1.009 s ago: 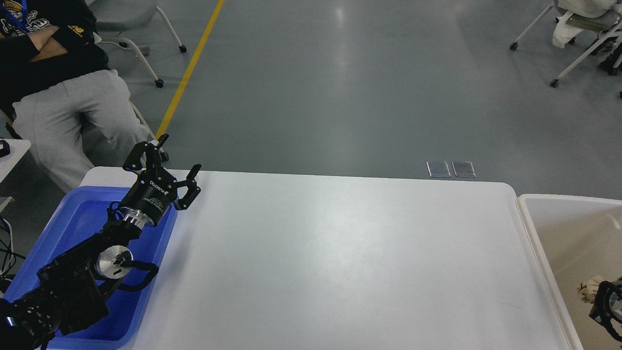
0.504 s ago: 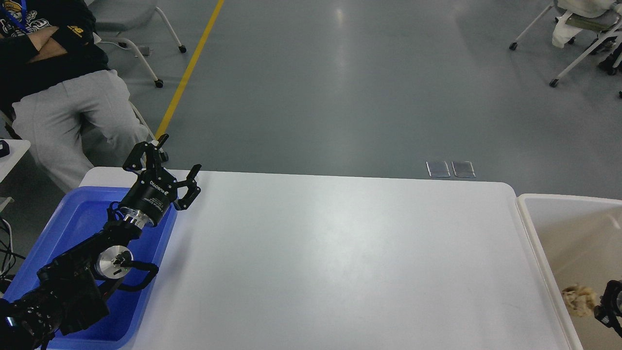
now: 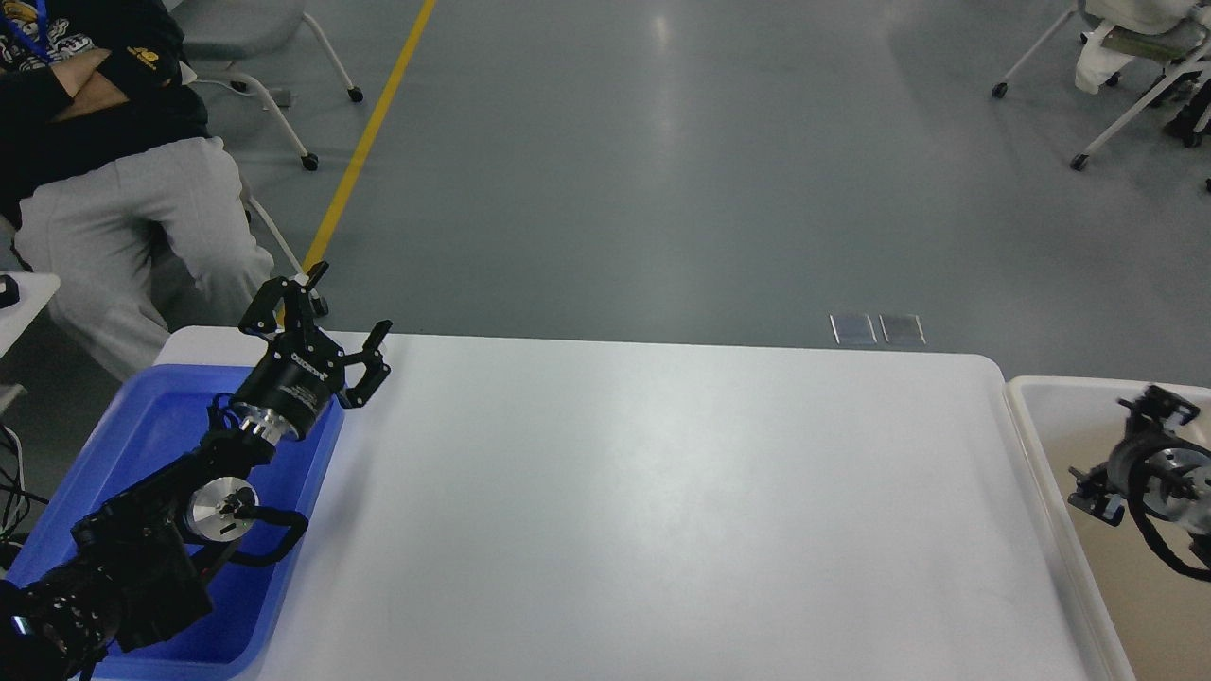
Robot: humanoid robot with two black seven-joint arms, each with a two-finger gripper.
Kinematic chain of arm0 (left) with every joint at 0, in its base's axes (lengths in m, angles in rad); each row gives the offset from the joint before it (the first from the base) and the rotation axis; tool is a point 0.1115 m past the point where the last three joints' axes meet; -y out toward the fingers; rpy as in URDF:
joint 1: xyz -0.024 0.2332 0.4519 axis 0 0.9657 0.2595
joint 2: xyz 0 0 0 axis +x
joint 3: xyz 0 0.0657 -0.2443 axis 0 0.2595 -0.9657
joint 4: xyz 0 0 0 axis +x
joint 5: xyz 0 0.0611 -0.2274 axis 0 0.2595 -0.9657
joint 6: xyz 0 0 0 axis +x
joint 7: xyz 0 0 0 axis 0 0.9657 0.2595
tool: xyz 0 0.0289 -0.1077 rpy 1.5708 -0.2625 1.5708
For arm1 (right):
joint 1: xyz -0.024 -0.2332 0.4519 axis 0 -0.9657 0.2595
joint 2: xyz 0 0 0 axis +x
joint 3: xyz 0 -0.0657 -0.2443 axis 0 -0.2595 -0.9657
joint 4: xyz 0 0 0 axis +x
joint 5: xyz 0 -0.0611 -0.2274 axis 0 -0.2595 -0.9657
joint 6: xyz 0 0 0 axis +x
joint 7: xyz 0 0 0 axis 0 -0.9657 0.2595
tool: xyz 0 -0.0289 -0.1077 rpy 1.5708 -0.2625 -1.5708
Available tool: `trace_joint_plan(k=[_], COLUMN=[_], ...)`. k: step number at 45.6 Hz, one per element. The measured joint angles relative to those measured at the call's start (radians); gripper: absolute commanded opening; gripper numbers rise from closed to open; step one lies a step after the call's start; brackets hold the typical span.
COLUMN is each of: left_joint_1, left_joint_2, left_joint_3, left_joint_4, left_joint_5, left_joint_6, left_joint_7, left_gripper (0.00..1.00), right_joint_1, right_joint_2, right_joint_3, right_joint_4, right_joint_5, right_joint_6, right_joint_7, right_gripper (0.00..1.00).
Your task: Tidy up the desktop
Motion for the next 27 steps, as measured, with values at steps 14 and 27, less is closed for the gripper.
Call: trace_joint_plan(k=[14, 27], left_joint_1=[0.0, 0.0], left_joint_2=[0.0, 0.0], left_joint_3=[0.0, 0.0], left_joint_4=[0.0, 0.0], left_joint_5=[0.0, 0.0], left_joint_6=[0.0, 0.0], left_joint_7=[0.0, -0.001], left_gripper=[1.0, 1.0], right_joint_1=[0.043, 0.07], right_joint_2=[-0.029, 0.114], right_joint_3=[0.155, 0.289], right_joint_4=[0.233, 0.281], right_joint_5=[-0.013, -0.016], right_joint_6=[0.098, 0.178], right_joint_7=[0.0, 0.001], right_gripper=[1.0, 1.0])
